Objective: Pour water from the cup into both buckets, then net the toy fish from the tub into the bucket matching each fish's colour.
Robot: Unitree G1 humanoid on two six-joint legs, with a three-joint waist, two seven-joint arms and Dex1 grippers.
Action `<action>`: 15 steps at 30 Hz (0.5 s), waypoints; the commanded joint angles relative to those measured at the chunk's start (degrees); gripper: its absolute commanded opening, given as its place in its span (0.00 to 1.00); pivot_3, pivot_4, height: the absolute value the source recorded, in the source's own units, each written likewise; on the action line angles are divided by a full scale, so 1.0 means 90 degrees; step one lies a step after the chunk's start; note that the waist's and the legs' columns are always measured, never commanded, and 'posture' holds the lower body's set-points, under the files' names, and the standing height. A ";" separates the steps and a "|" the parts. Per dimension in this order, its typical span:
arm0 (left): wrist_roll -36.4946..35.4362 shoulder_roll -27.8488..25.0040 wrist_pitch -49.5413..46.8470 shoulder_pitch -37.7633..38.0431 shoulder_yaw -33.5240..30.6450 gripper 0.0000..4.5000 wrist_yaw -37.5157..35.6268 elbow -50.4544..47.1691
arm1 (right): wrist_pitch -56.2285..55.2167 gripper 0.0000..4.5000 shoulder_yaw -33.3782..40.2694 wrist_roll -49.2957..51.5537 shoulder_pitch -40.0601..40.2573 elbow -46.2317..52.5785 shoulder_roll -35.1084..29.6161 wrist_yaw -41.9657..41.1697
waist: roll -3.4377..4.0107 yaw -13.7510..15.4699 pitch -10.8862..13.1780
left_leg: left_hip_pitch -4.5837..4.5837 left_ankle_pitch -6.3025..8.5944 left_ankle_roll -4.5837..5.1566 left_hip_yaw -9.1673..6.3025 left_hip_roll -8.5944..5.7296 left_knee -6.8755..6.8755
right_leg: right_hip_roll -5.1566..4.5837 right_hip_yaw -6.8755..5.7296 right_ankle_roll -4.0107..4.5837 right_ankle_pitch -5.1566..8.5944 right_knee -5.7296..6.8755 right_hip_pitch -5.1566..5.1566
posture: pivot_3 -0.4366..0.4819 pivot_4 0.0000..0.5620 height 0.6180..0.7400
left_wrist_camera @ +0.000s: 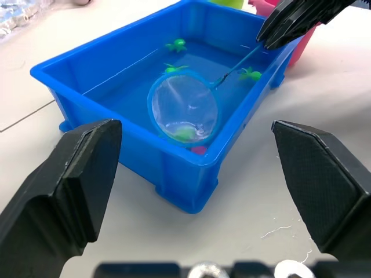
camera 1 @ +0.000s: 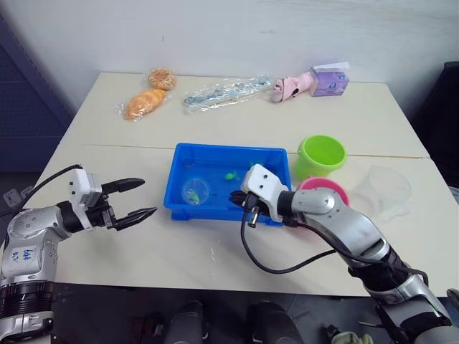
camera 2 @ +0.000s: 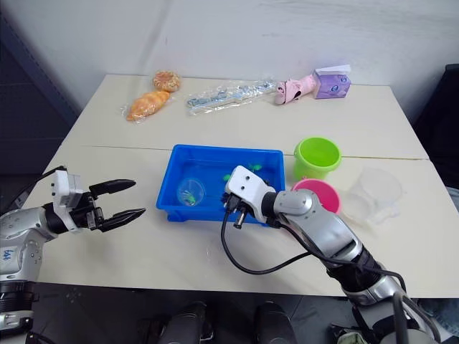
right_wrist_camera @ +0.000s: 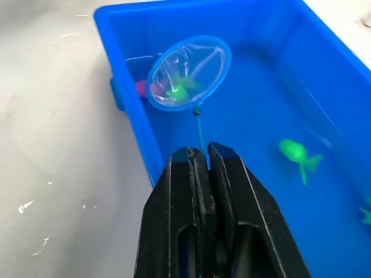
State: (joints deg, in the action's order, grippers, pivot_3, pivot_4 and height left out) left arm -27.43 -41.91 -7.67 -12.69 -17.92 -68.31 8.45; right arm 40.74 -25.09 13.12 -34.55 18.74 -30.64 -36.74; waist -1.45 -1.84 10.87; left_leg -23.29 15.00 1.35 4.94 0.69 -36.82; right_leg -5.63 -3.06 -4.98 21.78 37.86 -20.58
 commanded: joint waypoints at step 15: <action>-0.0216 -0.0205 -0.0528 0.0364 -0.0050 0.99 0.0064 -0.0893 | -0.0679 0.00 -0.0162 -0.1099 -0.0256 -0.0654 0.0310 -0.0232 | 0.0000 -0.0034 0.0000 | 0.0000 0.0006 -0.0005 0.0003 0.0002 0.0006 | 0.0001 0.0001 0.0000 0.0000 -0.0002 -0.0003 | 0.48 0.27 1.00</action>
State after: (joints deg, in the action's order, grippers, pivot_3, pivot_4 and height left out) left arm -27.94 -42.59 -12.17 -9.71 -17.25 -67.73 2.46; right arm 36.35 -26.56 4.53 -35.53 12.41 -27.93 -38.15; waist -1.44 -2.14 10.87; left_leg -23.29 15.05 1.31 4.96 0.70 -36.75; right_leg -5.62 -3.05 -4.98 21.78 37.85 -20.61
